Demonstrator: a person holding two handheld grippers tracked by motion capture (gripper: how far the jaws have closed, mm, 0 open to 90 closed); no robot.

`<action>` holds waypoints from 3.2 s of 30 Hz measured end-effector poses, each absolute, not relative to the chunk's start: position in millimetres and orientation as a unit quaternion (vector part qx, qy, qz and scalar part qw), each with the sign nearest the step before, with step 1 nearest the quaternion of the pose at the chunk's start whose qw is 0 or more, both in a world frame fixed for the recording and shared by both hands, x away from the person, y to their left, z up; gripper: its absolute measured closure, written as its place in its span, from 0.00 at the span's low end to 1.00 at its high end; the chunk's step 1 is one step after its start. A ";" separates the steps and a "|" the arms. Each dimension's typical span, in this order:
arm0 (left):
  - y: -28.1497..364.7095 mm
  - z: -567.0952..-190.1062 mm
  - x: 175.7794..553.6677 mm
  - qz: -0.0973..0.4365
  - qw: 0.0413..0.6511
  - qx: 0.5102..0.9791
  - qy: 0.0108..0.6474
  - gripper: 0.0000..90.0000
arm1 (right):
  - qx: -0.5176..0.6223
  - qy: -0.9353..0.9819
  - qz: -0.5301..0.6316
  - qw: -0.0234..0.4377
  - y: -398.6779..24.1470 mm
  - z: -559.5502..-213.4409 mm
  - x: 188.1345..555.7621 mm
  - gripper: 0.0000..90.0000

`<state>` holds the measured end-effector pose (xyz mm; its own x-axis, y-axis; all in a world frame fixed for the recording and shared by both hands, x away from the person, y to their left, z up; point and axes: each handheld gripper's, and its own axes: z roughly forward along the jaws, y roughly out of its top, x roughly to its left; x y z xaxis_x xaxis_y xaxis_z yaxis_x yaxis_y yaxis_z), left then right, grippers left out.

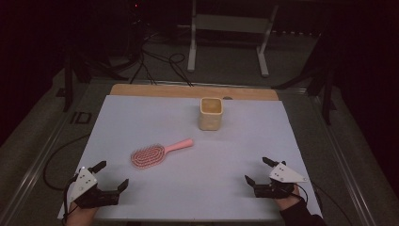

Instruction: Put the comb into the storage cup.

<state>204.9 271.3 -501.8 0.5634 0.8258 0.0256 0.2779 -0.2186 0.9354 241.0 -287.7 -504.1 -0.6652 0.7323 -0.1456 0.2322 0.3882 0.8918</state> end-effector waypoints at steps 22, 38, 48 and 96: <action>270.6 -496.0 202.1 0.271 0.504 0.728 0.377 0.00 | 0.296 0.787 0.465 0.277 -284.6 -501.7 239.7 0.09; 257.6 -474.9 205.2 0.261 0.503 0.744 0.354 0.00 | 0.291 0.782 0.472 0.285 -281.8 -497.7 237.2 0.09; 251.7 -441.8 217.3 0.257 0.510 0.749 0.335 0.00 | 0.291 0.779 0.473 0.290 -280.8 -496.1 236.3 0.09; 145.2 -408.8 328.5 0.152 0.474 0.819 0.286 0.00 | 0.289 0.776 0.487 0.278 -281.6 -496.8 238.8 0.09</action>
